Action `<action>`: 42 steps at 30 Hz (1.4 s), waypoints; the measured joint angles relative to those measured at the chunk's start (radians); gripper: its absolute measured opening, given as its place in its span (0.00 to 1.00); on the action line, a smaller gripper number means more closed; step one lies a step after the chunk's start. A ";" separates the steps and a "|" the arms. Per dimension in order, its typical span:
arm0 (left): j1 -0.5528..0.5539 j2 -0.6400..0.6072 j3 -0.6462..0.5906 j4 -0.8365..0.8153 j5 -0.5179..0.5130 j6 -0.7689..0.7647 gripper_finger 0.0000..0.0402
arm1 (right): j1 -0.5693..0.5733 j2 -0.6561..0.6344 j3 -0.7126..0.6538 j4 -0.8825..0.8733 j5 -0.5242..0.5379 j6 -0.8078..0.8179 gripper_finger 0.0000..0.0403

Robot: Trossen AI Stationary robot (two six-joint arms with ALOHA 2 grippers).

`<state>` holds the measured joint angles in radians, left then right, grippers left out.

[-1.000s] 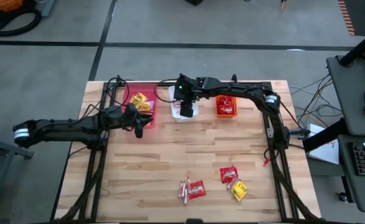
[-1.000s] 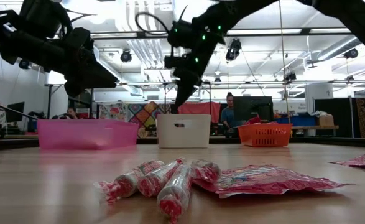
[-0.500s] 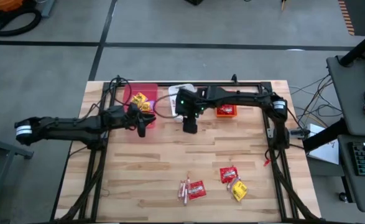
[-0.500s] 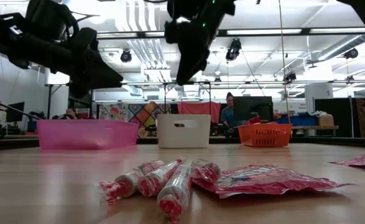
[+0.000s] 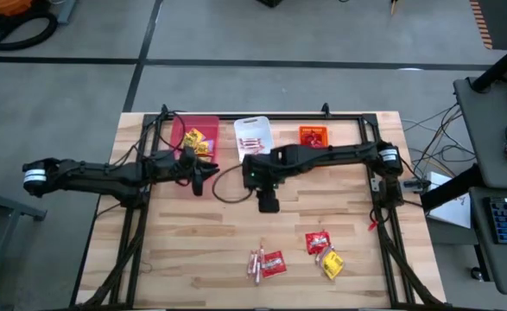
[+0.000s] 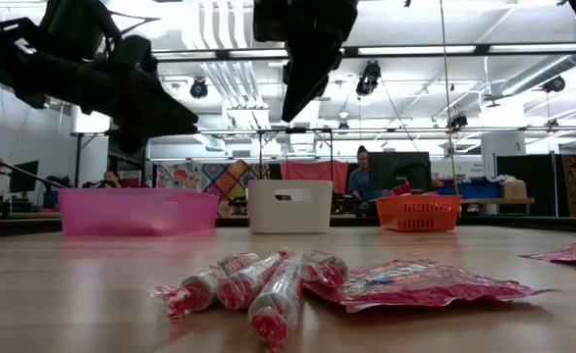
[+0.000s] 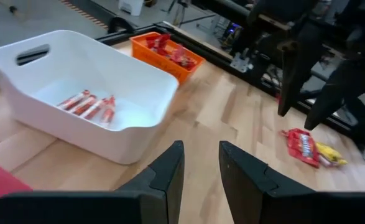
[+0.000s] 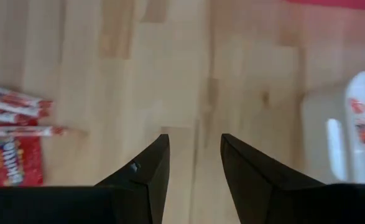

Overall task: Sort candy
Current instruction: Put the red candy into the orange bin

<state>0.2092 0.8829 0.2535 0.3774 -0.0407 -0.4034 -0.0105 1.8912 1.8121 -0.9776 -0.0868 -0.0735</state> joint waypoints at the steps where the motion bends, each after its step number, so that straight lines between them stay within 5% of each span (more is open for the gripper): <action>1: -0.010 0.000 0.000 0.002 0.000 0.000 0.21 | 0.012 0.000 -0.005 0.002 0.000 0.005 0.34; 12: -0.106 0.000 0.000 0.071 -0.002 0.000 0.21 | 0.151 -0.057 -0.139 0.011 0.003 0.190 0.33; 26: -0.124 0.000 0.000 0.073 -0.003 0.001 0.21 | 0.393 -0.230 -0.467 0.005 0.013 0.553 0.33; 42: -0.124 0.000 0.028 0.095 -0.003 0.063 0.21 | 0.542 -0.227 -0.676 0.035 -0.015 0.694 0.33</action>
<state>0.0856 0.8829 0.2815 0.4724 -0.0433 -0.3409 0.5313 1.6638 1.1358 -0.9430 -0.1014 0.6206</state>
